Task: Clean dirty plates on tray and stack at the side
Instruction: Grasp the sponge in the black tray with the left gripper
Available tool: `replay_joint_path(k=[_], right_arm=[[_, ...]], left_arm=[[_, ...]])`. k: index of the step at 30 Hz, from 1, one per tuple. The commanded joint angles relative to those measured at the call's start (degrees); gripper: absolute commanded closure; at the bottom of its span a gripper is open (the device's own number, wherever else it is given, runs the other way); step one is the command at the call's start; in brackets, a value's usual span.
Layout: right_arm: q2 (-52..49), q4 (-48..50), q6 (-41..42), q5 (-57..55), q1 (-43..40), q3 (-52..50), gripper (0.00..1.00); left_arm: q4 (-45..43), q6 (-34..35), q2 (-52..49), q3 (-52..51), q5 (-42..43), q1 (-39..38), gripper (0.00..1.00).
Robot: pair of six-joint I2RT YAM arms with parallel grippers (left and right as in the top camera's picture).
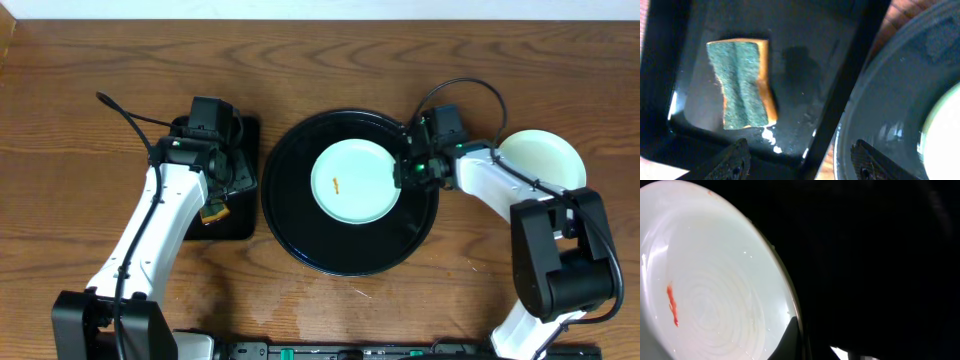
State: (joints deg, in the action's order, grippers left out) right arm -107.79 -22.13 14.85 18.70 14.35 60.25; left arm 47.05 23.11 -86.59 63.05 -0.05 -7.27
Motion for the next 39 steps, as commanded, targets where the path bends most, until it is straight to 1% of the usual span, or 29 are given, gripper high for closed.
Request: replay_joint_path(k=[1, 5, 10, 12, 13, 17, 18, 19, 24, 25, 27, 29, 32, 36, 39], right_arm=[[-0.8, -1.2, -0.8, -3.3, -0.9, 0.0, 0.99], [-0.7, -1.7, -2.3, -3.5, -0.6, 0.0, 0.99], [-0.5, -2.6, -4.3, -3.5, -0.3, 0.0, 0.99], [-0.5, -2.6, -4.5, -3.5, -0.3, 0.0, 0.99], [-0.5, -2.8, -4.5, -3.5, -0.3, 0.0, 0.99], [-0.5, -3.3, -4.7, -3.5, -0.3, 0.0, 0.99], [-0.5, -3.4, -4.7, -3.5, -0.3, 0.0, 0.99], [-0.5, -3.4, -4.7, -3.5, -0.3, 0.0, 0.99], [-0.5, -3.4, -4.7, -3.5, -0.3, 0.0, 0.99], [-0.5, -3.4, -4.7, -3.5, -0.3, 0.0, 0.99], [-0.5, -3.4, -4.7, -3.5, -0.3, 0.0, 0.99], [-0.5, -3.4, -4.7, -3.5, -0.3, 0.0, 0.99], [-0.5, -3.4, -4.6, -3.5, -0.3, 0.0, 0.99], [-0.5, -3.4, -4.6, -3.5, -0.3, 0.0, 0.99], [-0.5, -3.4, -4.6, -3.5, -0.3, 0.0, 0.99]], left_arm=[[-1.0, 2.0, -1.2, -3.1, -3.4, 0.2, 0.32], [-1.9, 5.8, -4.2, -5.5, -7.9, 0.2, 0.32], [-6.6, 5.8, -10.4, -7.0, -8.2, 0.6, 0.35], [-8.0, 6.5, -13.0, -7.0, -8.2, 1.1, 0.44], [-8.6, 7.1, -14.4, -7.0, -8.2, 1.4, 0.50], [-11.1, 8.0, -18.0, -7.0, -5.6, 2.4, 0.77], [-11.6, 8.0, -18.1, -7.0, -4.1, 2.6, 0.87], [-12.0, 7.6, -18.1, -6.9, -2.6, 2.7, 0.92], [-10.3, 1.7, -15.0, -4.4, 4.4, 2.8, 0.92], [-9.2, 1.8, -13.8, -3.8, 4.5, 2.8, 0.86], [-7.4, 1.7, -11.5, -3.2, 4.3, 2.8, 0.66], [-6.3, 1.8, -8.9, -3.1, 3.3, 2.9, 0.51], [-5.0, 1.8, -6.3, -3.1, -2.3, 2.9, 0.47], [-5.2, 2.7, -6.9, -3.5, -9.0, 3.0, 0.46], [-7.5, 4.4, -9.3, -4.7, -10.0, 4.1, 0.46]])
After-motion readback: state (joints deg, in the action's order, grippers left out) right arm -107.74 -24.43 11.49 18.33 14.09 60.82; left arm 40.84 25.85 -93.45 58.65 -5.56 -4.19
